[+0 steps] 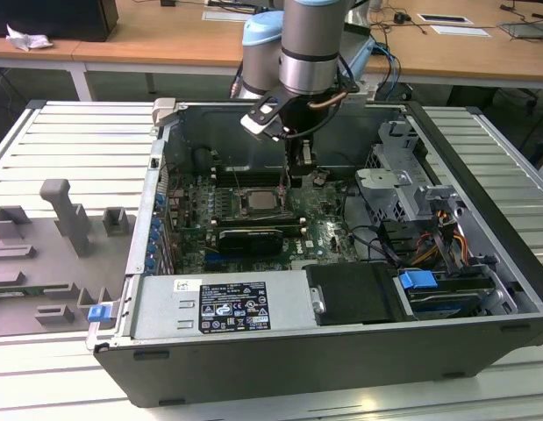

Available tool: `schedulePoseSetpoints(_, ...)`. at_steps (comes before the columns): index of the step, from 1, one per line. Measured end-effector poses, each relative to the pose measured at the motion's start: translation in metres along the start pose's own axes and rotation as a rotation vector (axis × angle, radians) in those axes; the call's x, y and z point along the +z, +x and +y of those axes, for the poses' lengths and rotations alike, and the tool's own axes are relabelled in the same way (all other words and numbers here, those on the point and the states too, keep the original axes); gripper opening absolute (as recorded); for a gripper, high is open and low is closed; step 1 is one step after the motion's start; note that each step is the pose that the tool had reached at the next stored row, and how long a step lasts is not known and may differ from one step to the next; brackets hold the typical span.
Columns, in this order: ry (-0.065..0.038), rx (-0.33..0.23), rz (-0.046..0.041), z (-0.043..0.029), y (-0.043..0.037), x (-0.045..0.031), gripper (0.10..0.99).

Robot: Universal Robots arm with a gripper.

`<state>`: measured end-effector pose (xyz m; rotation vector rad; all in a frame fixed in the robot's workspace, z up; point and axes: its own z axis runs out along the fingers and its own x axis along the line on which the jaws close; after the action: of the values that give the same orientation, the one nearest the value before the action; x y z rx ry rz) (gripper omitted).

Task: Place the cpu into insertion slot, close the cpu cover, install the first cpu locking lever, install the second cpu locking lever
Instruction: 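Close the cpu cover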

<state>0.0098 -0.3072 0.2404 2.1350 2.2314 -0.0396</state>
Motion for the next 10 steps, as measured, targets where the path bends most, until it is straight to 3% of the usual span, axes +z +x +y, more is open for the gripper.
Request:
schedulePoseSetpoints(3,0.000,0.000,0.0001,-0.0151,0.0007,-0.0001,0.106)
schedulePoseSetpoints(10,0.000,0.000,0.0001,-0.0225,0.0013,0.0054,0.106)
